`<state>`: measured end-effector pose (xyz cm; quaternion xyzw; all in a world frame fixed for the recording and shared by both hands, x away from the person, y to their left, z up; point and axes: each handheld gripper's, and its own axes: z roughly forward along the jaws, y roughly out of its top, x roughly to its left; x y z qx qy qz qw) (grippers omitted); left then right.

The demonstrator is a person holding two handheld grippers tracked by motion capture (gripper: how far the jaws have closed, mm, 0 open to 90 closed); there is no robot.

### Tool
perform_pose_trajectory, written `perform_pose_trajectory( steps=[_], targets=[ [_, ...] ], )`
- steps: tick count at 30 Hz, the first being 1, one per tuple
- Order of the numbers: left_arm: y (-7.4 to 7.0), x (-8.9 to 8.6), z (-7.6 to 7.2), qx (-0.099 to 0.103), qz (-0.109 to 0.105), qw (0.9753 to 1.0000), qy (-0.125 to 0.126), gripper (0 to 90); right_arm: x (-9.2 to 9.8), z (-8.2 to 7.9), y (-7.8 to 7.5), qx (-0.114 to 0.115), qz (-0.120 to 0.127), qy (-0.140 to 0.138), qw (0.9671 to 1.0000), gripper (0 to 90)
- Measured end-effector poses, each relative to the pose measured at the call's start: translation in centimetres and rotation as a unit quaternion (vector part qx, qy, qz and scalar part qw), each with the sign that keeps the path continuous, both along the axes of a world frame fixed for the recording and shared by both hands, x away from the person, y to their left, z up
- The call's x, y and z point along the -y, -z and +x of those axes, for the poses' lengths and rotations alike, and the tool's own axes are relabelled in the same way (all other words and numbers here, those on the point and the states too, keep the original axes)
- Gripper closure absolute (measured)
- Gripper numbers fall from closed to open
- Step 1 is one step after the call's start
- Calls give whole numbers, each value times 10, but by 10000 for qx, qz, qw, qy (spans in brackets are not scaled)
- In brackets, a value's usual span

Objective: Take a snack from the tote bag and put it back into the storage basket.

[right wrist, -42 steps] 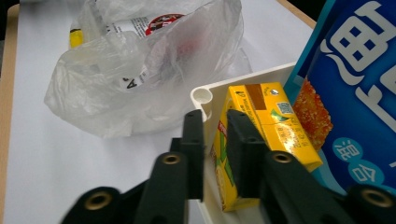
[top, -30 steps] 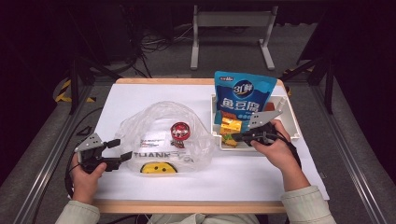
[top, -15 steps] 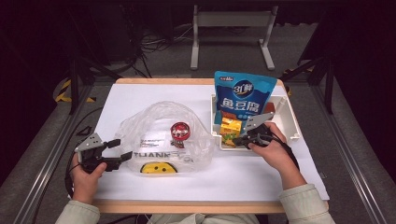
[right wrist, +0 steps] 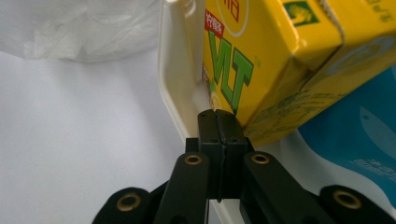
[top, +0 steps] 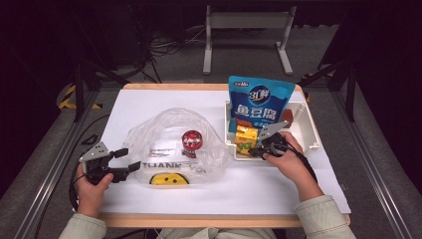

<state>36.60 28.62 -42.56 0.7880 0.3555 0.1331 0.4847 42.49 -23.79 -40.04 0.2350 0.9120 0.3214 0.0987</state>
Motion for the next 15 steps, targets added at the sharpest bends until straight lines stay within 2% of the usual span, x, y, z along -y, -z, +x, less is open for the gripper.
perform_pose_trajectory(
  steps=[15],
  targets=[
    [0,0,0,3,-5,10000,5,233,5,4,5,-47,-36,95,9999,900]
  ],
)
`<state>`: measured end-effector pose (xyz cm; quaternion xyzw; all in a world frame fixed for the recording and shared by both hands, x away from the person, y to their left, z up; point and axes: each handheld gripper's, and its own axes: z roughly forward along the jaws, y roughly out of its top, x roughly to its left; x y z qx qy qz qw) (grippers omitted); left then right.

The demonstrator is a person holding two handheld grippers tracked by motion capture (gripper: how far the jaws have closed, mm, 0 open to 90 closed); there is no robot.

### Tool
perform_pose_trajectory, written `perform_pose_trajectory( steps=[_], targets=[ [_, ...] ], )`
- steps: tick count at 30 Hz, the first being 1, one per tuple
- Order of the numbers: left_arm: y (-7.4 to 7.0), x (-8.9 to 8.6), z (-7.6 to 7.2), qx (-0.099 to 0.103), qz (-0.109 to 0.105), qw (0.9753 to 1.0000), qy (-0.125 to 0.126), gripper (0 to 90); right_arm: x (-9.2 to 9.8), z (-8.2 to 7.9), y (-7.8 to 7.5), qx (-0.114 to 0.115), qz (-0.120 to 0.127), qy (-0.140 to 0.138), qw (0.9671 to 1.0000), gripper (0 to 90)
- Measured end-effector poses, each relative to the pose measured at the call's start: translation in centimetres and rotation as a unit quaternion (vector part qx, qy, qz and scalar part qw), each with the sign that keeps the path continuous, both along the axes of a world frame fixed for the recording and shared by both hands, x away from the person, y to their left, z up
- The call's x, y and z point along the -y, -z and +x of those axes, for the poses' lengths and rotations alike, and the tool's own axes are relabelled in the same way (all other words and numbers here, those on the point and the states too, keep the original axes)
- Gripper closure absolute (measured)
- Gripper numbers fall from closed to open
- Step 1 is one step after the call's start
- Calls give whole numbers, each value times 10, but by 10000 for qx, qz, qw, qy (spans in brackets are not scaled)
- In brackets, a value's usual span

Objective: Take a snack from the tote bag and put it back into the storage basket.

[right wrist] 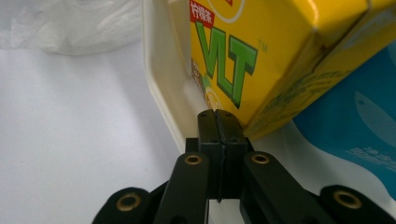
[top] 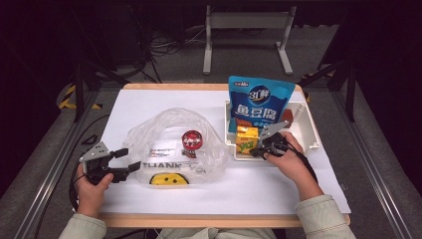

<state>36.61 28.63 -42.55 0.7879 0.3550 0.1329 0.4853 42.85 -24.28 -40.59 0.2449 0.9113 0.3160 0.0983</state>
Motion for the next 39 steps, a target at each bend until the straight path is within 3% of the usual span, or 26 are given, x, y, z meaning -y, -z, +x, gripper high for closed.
perform_pose_trajectory(
  steps=[21,28,34,39],
  targets=[
    [0,0,0,8,-8,10000,-3,233,6,1,2,-3,35,91,10000,885],
    [0,0,0,8,-9,10000,-3,233,8,-7,-15,115,164,-24,9998,858],
    [-1,0,0,12,-5,10000,-11,233,3,-16,-31,294,352,-136,9989,777],
    [-1,0,-1,5,-23,10000,-36,233,-5,-24,-46,390,770,-187,9961,679]
  ],
)
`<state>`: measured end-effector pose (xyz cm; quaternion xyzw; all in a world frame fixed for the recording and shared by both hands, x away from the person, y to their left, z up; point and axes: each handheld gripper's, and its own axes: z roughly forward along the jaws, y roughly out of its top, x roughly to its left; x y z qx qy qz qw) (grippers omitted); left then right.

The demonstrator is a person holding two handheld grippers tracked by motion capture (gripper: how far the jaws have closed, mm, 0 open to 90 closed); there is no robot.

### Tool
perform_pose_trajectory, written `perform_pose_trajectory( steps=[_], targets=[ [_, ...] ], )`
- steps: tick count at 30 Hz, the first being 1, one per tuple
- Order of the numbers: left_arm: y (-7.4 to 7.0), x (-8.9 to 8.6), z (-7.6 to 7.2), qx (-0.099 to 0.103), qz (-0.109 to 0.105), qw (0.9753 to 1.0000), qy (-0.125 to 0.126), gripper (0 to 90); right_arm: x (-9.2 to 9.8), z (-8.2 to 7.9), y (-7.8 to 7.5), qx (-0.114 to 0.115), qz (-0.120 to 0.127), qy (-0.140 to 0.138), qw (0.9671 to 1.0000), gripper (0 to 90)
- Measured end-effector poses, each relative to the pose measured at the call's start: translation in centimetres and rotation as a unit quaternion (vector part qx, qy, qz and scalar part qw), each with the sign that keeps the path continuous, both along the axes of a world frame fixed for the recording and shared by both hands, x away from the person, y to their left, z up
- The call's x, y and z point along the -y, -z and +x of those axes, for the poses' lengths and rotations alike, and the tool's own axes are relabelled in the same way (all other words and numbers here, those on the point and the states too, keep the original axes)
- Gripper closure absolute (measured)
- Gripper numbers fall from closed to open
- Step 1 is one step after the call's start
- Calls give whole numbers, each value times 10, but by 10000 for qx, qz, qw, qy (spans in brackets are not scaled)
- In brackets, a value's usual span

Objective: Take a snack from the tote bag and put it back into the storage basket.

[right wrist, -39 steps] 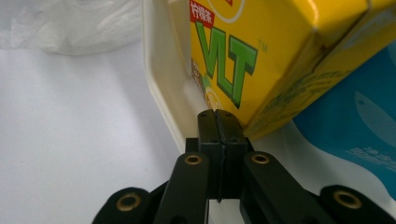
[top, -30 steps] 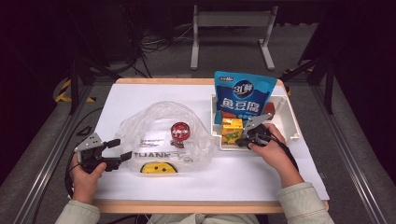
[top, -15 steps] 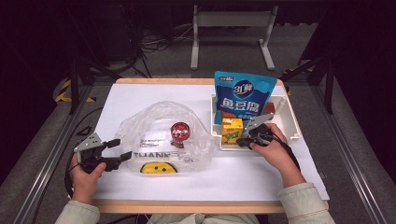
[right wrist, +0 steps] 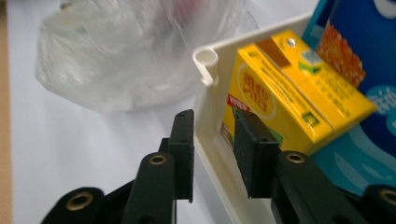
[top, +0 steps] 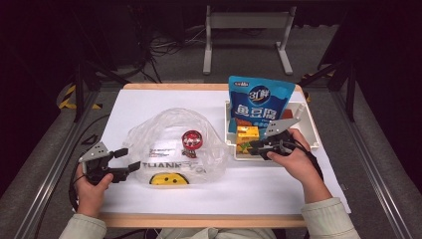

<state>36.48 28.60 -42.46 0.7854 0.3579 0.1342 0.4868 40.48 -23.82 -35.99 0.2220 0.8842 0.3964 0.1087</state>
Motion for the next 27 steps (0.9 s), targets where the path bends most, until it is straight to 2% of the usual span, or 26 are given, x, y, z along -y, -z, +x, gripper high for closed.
perform_pose_trajectory(
  steps=[3,10,14,22,27],
  targets=[
    [0,0,0,16,5,10000,-24,233,-6,-5,-7,-21,129,-56,9999,670],
    [0,1,0,-3,36,10000,-18,233,-23,-10,-21,114,198,-21,9997,586],
    [0,1,2,36,8,10000,-27,233,-35,-9,-30,184,226,-32,9996,563],
    [-1,4,7,53,-38,10000,34,233,-61,-7,-43,300,304,-4,9991,427],
    [-2,5,9,44,-47,10000,54,233,-82,-4,-49,286,337,-9,9990,370]
  ],
)
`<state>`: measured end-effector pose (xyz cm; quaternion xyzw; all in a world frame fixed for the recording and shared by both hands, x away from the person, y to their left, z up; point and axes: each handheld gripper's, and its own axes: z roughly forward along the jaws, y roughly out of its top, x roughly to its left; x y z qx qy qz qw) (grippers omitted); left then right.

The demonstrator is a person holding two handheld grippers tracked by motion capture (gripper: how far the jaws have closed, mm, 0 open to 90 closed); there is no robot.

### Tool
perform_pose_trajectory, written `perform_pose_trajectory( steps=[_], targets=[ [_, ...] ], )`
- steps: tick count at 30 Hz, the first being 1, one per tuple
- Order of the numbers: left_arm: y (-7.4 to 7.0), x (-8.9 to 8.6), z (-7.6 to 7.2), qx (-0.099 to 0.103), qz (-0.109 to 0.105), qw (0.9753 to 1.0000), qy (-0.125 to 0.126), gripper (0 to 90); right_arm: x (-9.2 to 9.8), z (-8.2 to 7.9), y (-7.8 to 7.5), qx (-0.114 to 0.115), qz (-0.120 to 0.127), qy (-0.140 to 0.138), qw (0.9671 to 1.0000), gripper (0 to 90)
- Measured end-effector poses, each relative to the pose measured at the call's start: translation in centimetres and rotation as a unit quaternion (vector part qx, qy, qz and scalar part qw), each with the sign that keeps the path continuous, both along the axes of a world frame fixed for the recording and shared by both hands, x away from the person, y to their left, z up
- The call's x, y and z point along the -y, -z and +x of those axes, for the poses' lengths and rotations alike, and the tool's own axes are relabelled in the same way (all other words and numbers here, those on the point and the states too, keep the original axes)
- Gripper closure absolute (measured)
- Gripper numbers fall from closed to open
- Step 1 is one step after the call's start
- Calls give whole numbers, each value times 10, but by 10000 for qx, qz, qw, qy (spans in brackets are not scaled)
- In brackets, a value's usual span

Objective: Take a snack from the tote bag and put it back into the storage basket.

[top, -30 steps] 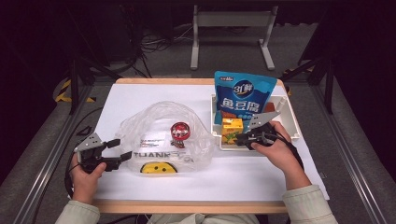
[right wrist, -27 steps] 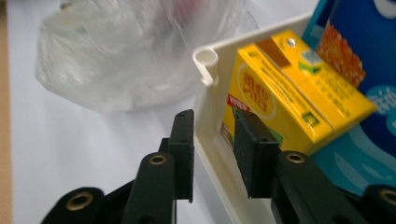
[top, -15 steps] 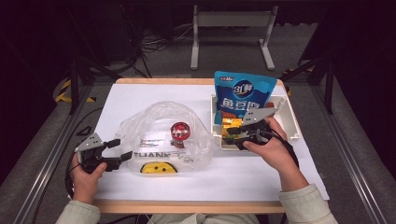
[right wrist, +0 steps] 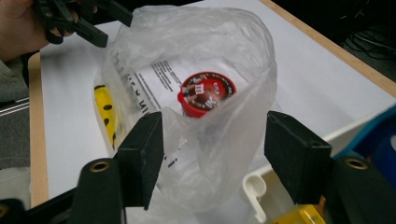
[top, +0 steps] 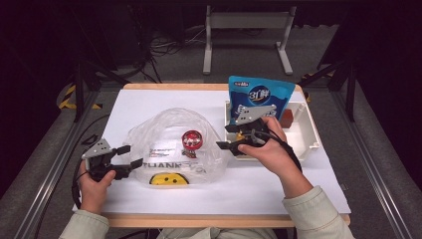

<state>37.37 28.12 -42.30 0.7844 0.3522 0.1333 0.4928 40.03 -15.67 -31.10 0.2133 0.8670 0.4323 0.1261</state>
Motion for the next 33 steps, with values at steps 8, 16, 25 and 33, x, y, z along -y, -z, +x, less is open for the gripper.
perform_pose_trajectory(
  steps=[8,16,25,33],
  targets=[
    [0,-1,-1,10,-16,10000,-12,233,-30,5,-3,-13,129,-53,9999,293],
    [-1,-4,-3,21,25,10000,-37,233,-51,12,0,-10,340,84,9994,200],
    [0,-5,-6,5,4,10000,-75,233,-75,18,5,90,517,142,9985,140],
    [0,-5,-6,17,14,10000,-65,233,-94,21,11,166,600,119,9980,121]
  ],
)
